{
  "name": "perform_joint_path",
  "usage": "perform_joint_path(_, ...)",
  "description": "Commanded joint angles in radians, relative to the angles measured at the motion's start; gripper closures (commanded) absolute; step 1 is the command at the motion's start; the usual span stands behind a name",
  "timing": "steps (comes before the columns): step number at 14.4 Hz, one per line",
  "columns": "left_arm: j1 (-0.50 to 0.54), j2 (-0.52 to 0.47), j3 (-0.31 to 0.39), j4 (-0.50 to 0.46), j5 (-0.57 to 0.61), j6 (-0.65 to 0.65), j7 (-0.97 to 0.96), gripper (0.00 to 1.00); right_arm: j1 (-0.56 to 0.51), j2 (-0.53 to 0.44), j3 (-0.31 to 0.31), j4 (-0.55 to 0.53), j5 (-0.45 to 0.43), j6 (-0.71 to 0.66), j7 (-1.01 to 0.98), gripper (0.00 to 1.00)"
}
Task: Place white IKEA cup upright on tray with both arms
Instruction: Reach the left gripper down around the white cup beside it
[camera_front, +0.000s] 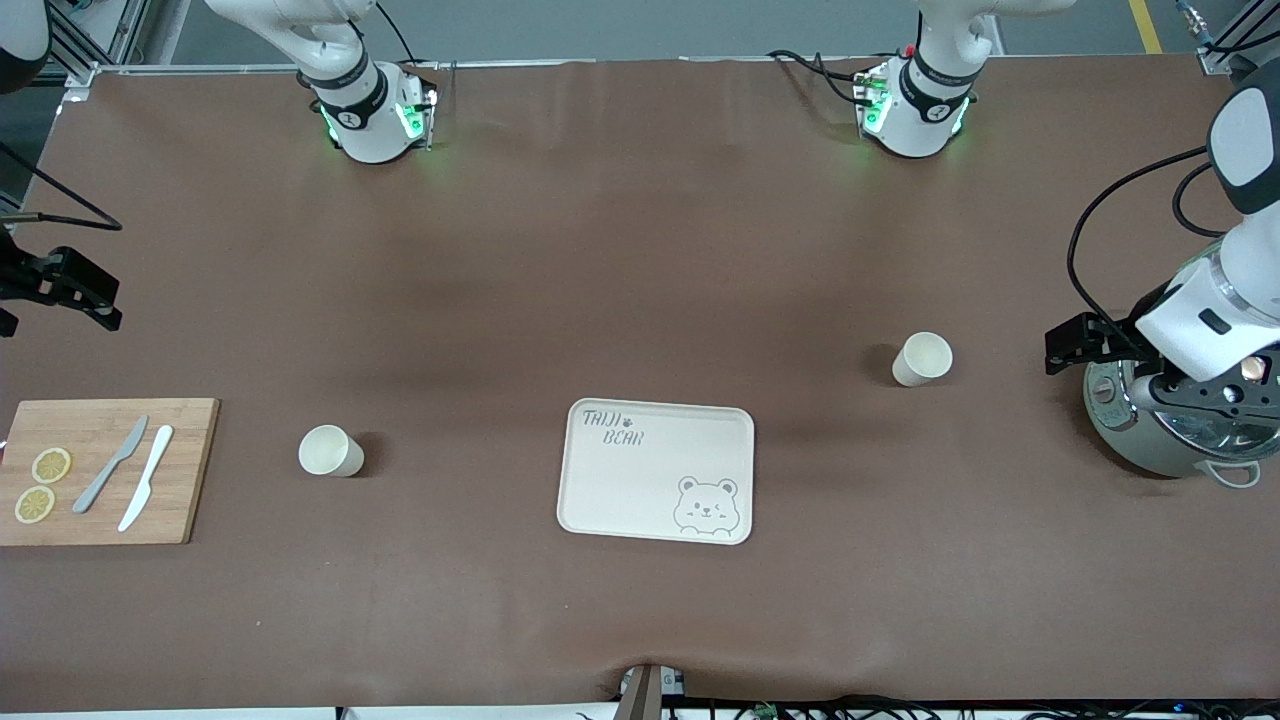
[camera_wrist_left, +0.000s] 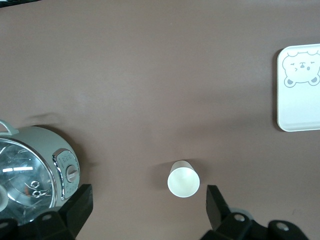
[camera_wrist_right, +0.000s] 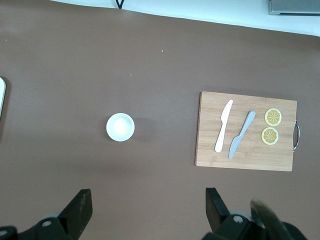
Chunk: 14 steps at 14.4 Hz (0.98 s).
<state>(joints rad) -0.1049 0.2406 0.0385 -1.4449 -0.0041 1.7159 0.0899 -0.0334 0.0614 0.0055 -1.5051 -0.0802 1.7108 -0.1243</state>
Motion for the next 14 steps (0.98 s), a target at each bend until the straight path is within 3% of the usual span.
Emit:
perform_joint_path(1,-0.002,0.014,0.004,0.008,0.007,0.007,0.014,0.00,-0.010,0.009,0.007,0.019,0.005,-0.014,0.002,0.00)
perform_joint_path(4,0.002,0.026,0.003,-0.020,0.007,0.013,0.011,0.00,-0.010,0.009,0.007,0.020,0.005,-0.013,0.000,0.00)
perform_joint_path(14,0.001,0.026,-0.002,-0.471,-0.020,0.473,-0.012,0.00,-0.019,0.011,0.005,0.017,0.005,-0.013,0.000,0.00)
